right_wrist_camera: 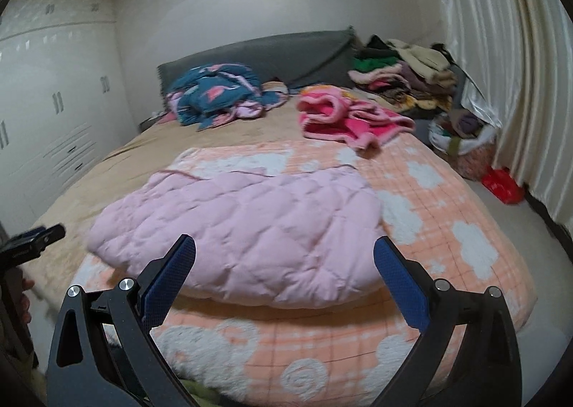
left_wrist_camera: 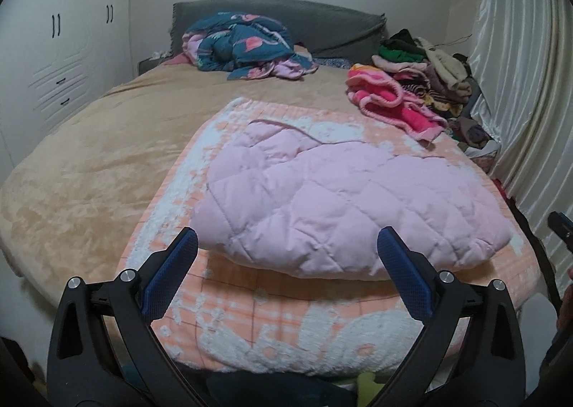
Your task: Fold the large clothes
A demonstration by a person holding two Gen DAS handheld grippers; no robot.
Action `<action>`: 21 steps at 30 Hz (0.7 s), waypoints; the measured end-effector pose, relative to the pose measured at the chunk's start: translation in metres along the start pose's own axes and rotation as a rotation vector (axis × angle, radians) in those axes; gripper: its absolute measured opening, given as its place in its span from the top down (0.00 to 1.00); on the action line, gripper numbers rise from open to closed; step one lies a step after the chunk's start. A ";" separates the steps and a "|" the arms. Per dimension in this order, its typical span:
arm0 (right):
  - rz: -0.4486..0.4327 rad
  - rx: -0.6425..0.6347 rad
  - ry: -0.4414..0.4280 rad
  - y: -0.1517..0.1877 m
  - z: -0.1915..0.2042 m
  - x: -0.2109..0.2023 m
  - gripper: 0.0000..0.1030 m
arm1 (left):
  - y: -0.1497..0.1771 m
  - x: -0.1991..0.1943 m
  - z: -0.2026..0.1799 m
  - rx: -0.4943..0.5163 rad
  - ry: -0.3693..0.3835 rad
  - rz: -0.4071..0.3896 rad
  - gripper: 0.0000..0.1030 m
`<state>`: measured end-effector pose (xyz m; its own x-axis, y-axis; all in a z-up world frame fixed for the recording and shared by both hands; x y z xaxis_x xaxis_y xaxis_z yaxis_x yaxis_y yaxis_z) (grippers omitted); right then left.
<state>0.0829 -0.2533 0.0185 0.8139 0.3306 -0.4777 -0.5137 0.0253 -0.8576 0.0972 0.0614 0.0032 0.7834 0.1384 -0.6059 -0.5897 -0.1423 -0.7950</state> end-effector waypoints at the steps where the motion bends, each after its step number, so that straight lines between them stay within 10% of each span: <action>1: 0.002 0.002 -0.013 0.002 0.007 -0.001 0.04 | 0.002 -0.004 -0.004 0.001 0.005 -0.004 0.09; 21: 0.103 -0.087 -0.082 0.054 0.081 0.018 0.04 | 0.046 -0.002 -0.043 0.076 0.001 0.061 0.09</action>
<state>0.0481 -0.1694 -0.0213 0.7313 0.4034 -0.5500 -0.5651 -0.0932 -0.8198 0.0771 0.0120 -0.0308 0.7455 0.1307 -0.6536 -0.6498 -0.0756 -0.7563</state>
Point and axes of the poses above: each gripper's, at about its wrist camera, not at the fingertips, and x roughly the way its jaws point, z to its left, y to its underside, the point moved 10 cm from there along x, roughly the way its jaws point, and after that the axes turned 5 degrees about -y, right-handed, at the moved point
